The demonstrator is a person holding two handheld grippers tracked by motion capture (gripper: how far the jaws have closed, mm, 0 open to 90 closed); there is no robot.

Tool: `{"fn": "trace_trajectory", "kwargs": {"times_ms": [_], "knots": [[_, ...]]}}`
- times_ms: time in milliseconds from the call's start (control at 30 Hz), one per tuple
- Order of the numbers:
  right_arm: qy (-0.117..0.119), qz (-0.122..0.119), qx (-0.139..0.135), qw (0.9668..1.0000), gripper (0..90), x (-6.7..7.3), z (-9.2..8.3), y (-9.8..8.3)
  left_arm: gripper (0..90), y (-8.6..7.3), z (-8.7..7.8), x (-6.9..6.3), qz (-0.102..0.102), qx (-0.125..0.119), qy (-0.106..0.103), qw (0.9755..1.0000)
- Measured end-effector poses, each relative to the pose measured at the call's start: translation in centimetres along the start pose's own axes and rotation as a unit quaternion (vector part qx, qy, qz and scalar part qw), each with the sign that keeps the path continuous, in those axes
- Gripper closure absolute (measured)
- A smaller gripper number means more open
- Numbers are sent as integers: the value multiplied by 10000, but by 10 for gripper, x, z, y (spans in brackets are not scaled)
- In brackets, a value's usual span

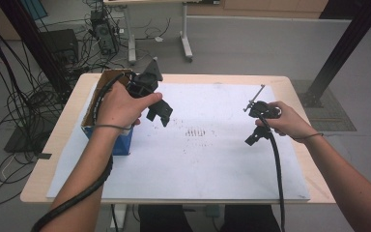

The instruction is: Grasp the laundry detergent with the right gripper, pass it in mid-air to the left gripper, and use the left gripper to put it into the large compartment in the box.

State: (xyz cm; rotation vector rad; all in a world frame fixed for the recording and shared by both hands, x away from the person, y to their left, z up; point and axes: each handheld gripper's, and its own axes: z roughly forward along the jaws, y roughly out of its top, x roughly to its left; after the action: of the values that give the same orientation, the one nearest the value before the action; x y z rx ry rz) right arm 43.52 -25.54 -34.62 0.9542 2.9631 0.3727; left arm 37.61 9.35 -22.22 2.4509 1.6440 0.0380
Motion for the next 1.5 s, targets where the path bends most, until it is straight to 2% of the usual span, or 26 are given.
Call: {"fn": "trace_trajectory", "kwargs": {"times_ms": [367, 800, 967, 1133, 1500], "knots": [[2, 190, -63, 9998, 39, -3, -3, -6, 57, -17, 40, -7, 60, 153, -86, 9998], [-104, 197, -81, 9997, 39, 0, -9, -8, 61, -23, 73, -12, 101, 237, -226, 9994], [-86, 180, -107, 9997, 39, 0, -11, -6, 61, -27, 85, -14, 100, 296, -216, 9993], [-96, 163, -119, 9998, 40, 0, -14, -5, 62, -28, 92, -14, 86, 297, -260, 9992], [-72, 167, -131, 9997, 39, 0, -13, -5, 62, -30, 96, -13, 33, 270, -288, 9992]]}}
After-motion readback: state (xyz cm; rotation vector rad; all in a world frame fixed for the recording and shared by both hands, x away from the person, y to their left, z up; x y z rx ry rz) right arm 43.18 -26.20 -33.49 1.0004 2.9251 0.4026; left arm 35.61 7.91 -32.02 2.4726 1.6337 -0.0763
